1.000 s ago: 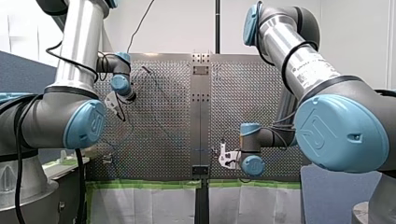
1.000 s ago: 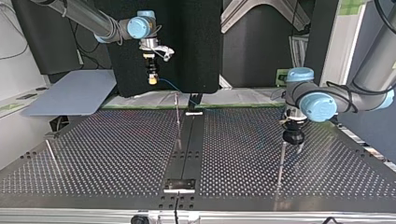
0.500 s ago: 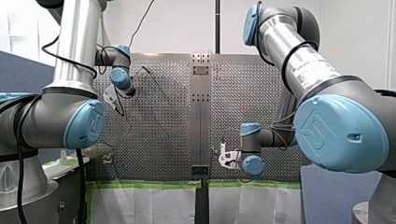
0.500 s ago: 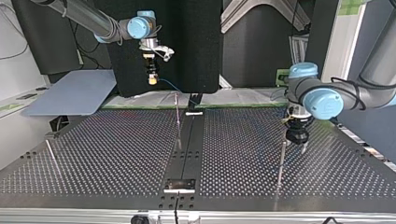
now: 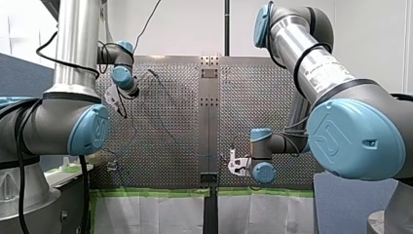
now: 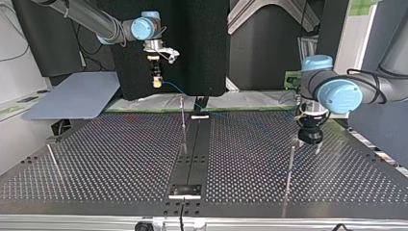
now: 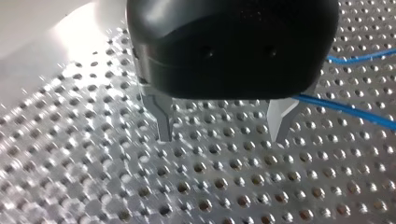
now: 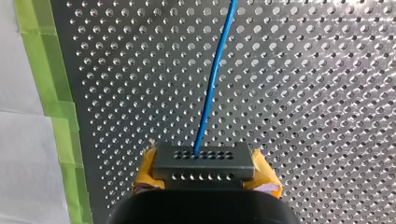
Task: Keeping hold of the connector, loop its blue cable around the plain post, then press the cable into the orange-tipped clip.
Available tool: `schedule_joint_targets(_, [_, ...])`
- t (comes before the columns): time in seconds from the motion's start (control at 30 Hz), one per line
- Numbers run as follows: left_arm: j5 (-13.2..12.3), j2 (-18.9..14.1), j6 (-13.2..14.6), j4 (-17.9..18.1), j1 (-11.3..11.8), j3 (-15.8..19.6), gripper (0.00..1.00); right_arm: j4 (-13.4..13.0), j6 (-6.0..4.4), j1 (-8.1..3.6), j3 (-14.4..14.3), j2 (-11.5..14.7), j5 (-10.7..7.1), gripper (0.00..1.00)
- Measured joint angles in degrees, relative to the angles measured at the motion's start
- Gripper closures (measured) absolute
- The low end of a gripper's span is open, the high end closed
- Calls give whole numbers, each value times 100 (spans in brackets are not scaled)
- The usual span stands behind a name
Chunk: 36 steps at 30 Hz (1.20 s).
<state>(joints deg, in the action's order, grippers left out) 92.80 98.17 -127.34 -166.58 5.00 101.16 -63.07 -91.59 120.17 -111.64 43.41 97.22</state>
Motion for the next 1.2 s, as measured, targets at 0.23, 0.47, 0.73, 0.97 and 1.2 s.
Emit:
schedule_joint_targets(0.23, [-129,-173,66,-9,-24,148,1,-7,-1,-1,6,1,0,100])
schedule_joint_targets(0.47, [-423,-487,81,-8,-42,417,1,-5,-1,-1,16,1,0,100])
schedule_joint_targets(0.73, [-566,-935,98,-80,-2,692,1,10,-1,0,22,0,8,100])
schedule_joint_targets(0.97, [-553,-1330,386,-408,38,689,1,24,-13,2,37,1,9,100])
schedule_joint_targets(1.2, [-484,-1743,794,-819,20,395,1,36,-16,1,40,5,9,100])
